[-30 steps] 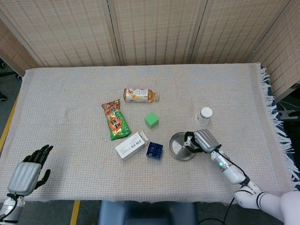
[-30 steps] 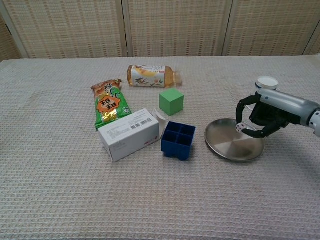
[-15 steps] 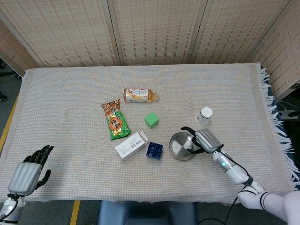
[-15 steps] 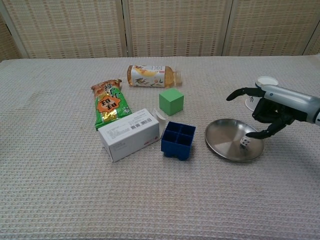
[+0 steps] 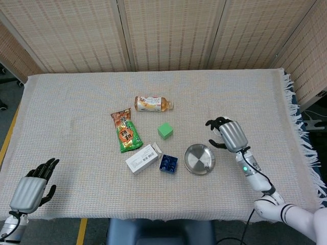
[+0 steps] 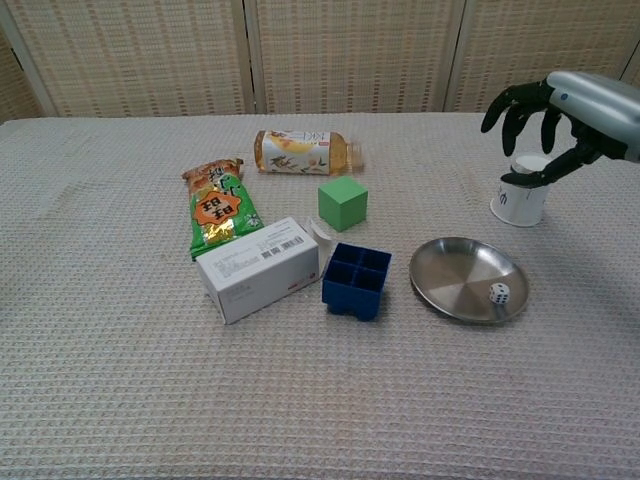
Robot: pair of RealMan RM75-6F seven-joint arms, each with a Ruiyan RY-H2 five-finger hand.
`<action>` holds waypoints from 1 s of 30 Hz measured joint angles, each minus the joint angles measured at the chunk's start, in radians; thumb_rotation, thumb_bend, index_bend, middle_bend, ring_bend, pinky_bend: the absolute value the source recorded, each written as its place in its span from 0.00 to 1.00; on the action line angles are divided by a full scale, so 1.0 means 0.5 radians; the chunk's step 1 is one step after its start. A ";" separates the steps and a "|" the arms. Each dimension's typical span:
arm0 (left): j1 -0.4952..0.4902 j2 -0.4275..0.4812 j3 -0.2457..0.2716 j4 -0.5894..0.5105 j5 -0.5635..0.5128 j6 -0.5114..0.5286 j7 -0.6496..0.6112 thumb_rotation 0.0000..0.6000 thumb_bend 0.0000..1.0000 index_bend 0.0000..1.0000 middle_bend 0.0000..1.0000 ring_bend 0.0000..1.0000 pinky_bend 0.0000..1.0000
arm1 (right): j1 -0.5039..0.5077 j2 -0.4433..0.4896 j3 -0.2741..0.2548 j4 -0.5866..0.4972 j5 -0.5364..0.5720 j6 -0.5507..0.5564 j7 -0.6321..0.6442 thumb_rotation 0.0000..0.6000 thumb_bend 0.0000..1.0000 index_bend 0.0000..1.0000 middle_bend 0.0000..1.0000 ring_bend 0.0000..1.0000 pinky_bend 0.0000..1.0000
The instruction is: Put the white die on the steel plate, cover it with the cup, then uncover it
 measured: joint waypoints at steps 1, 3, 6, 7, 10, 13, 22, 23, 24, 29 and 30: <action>0.000 0.000 0.000 -0.001 0.000 0.000 0.001 1.00 0.45 0.04 0.07 0.16 0.35 | 0.012 0.005 0.027 -0.016 0.033 -0.015 -0.065 1.00 0.07 0.16 0.15 0.00 0.10; -0.001 0.000 0.000 -0.002 -0.001 -0.002 0.001 1.00 0.45 0.04 0.07 0.16 0.35 | 0.042 0.011 0.090 -0.045 0.126 -0.060 -0.192 1.00 0.07 0.13 0.12 0.00 0.10; -0.001 0.001 0.000 -0.004 -0.006 -0.005 0.001 1.00 0.45 0.04 0.07 0.16 0.35 | 0.087 0.012 0.162 -0.054 0.264 -0.158 -0.309 1.00 0.07 0.11 0.12 0.00 0.10; -0.001 0.001 -0.001 -0.004 -0.007 -0.006 0.000 1.00 0.45 0.04 0.07 0.16 0.35 | 0.100 0.011 0.179 -0.053 0.303 -0.192 -0.335 1.00 0.07 0.11 0.12 0.00 0.10; -0.002 0.001 0.000 -0.003 -0.007 -0.007 0.000 1.00 0.45 0.04 0.07 0.16 0.35 | 0.134 0.004 0.216 -0.035 0.414 -0.309 -0.379 1.00 0.07 0.11 0.12 0.00 0.10; -0.001 0.003 0.001 -0.005 -0.005 -0.006 -0.002 1.00 0.45 0.04 0.07 0.17 0.35 | 0.161 -0.007 0.231 0.000 0.502 -0.427 -0.392 1.00 0.07 0.11 0.12 0.00 0.10; 0.005 0.014 -0.005 -0.012 -0.025 -0.002 -0.017 1.00 0.45 0.04 0.07 0.17 0.35 | 0.211 -0.069 0.221 0.197 0.624 -0.719 -0.263 1.00 0.07 0.12 0.12 0.00 0.11; 0.005 0.016 -0.005 -0.014 -0.024 -0.001 -0.018 1.00 0.45 0.04 0.07 0.17 0.35 | 0.216 -0.084 0.216 0.236 0.628 -0.738 -0.248 1.00 0.07 0.12 0.12 0.00 0.11; 0.005 0.017 -0.004 -0.015 -0.022 -0.001 -0.017 1.00 0.45 0.04 0.07 0.17 0.35 | 0.220 -0.096 0.211 0.268 0.630 -0.751 -0.238 1.00 0.07 0.12 0.12 0.00 0.12; 0.005 0.015 -0.001 -0.017 -0.020 -0.005 -0.004 1.00 0.45 0.04 0.08 0.17 0.35 | 0.236 -0.187 0.182 0.463 0.625 -0.829 -0.131 1.00 0.07 0.12 0.12 0.00 0.15; 0.004 0.015 -0.001 -0.017 -0.021 -0.007 -0.003 1.00 0.45 0.04 0.07 0.17 0.35 | 0.239 -0.204 0.176 0.500 0.619 -0.845 -0.103 1.00 0.07 0.13 0.12 0.00 0.17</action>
